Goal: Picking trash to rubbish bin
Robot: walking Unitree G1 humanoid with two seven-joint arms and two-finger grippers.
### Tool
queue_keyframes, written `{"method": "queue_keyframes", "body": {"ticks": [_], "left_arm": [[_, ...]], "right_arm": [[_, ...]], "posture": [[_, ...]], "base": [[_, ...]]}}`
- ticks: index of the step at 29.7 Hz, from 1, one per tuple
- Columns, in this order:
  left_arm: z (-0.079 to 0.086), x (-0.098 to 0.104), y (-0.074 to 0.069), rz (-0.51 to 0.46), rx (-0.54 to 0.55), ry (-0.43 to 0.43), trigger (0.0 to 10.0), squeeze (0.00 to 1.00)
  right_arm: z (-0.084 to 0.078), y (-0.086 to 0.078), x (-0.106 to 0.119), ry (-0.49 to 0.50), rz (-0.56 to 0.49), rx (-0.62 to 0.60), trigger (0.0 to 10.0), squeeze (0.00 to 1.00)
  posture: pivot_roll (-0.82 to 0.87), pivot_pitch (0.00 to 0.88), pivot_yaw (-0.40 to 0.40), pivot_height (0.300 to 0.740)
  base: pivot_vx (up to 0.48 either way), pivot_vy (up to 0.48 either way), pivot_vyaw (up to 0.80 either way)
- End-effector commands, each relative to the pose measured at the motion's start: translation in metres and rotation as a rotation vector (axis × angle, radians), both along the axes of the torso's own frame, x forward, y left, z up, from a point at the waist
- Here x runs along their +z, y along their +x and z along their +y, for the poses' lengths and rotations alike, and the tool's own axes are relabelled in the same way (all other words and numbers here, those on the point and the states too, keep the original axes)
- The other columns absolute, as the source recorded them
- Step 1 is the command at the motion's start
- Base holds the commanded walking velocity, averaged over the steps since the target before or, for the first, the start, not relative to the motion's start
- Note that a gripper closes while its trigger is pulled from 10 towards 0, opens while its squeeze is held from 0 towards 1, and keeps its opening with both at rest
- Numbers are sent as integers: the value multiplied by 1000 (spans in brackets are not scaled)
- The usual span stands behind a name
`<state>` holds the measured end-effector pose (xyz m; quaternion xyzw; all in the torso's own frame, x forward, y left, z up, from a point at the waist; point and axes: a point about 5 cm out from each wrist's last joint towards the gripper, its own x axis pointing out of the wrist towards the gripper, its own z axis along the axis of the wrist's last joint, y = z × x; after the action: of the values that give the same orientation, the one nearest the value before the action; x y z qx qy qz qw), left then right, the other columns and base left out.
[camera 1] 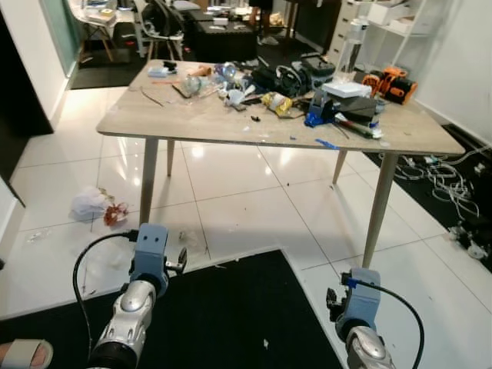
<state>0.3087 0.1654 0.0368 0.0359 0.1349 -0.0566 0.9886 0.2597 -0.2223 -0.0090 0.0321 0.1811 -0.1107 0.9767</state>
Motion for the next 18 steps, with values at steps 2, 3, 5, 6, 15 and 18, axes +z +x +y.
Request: {"method": "queue_keyframes", "body": {"ticks": [2,3,5,6,15,18], "left_arm": [[-3,-1,0,0,-3,3,10000,0],[-3,-1,-1,-1,5,-1,10000,0],[-3,-1,-2,-3,9,-4,10000,0],[-3,-1,-2,-3,9,-4,10000,0],[-1,2,-2,-15,-10,1,10000,0],[0,1,0,-12,-4,8,10000,0]], "right_arm": [[-3,-1,-2,-4,18,-9,10000,0],[-4,-2,-3,-7,27,-14,10000,0],[-4,-3,-4,-7,30,-21,10000,0],[-4,-3,-4,-7,30,-21,10000,0],[0,-1,-2,6,7,-19,10000,0],[0,0,0,4,2,-12,10000,0]], "posture": [[-93,38,-23,740],[-91,39,-21,740],[-90,41,-18,740],[-90,41,-18,740],[-89,45,-16,740],[-89,40,-17,740]], "base": [[401,0,0],[401,0,0],[399,0,0],[398,0,0],[402,0,0],[400,0,0]]}}
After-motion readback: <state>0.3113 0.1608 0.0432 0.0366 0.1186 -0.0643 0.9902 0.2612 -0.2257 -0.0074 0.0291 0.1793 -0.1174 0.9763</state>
